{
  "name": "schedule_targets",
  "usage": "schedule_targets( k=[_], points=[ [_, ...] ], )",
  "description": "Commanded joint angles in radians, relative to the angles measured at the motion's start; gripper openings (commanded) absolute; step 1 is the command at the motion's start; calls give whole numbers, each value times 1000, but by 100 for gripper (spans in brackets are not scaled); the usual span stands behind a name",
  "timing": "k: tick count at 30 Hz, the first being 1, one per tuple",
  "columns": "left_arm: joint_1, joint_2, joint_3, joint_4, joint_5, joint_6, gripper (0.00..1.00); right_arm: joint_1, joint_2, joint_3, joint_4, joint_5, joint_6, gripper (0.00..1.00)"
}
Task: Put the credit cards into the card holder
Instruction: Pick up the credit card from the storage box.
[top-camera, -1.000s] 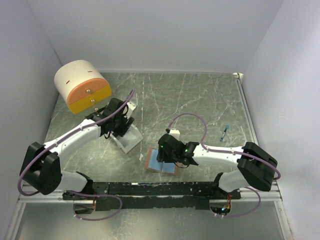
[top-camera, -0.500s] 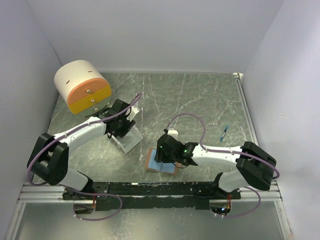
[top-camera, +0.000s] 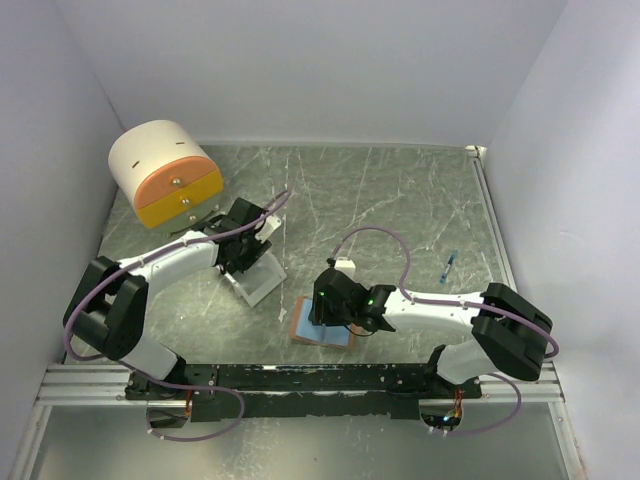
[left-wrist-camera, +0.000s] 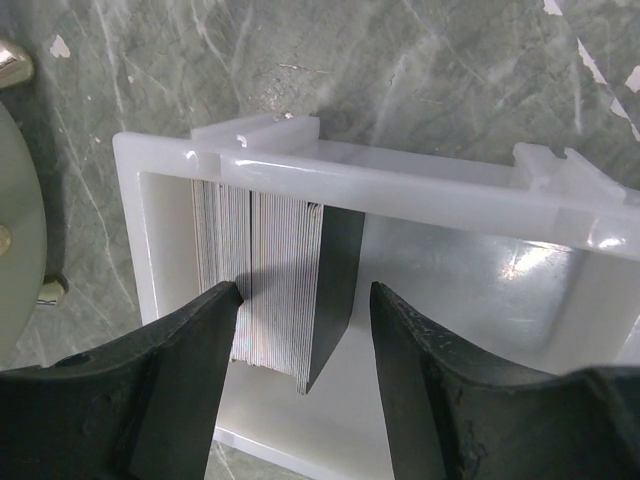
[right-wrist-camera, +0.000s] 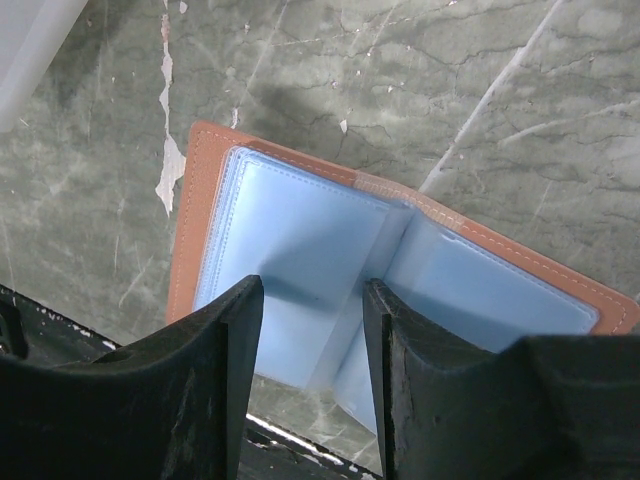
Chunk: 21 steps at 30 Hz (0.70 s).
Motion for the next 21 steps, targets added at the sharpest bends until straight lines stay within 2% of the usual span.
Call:
schedule_targets(
  k=[1,11,21],
  points=[
    [5,21,20,35,-26,25,65,7,13,9,16,8,-16,45],
    [3,40,34,22,-82,20,54,6,17,10,20,8,-23,45],
    [-4,7,50,18,-107,9,51,5,-1,-1,17,13,-16,45]
  ],
)
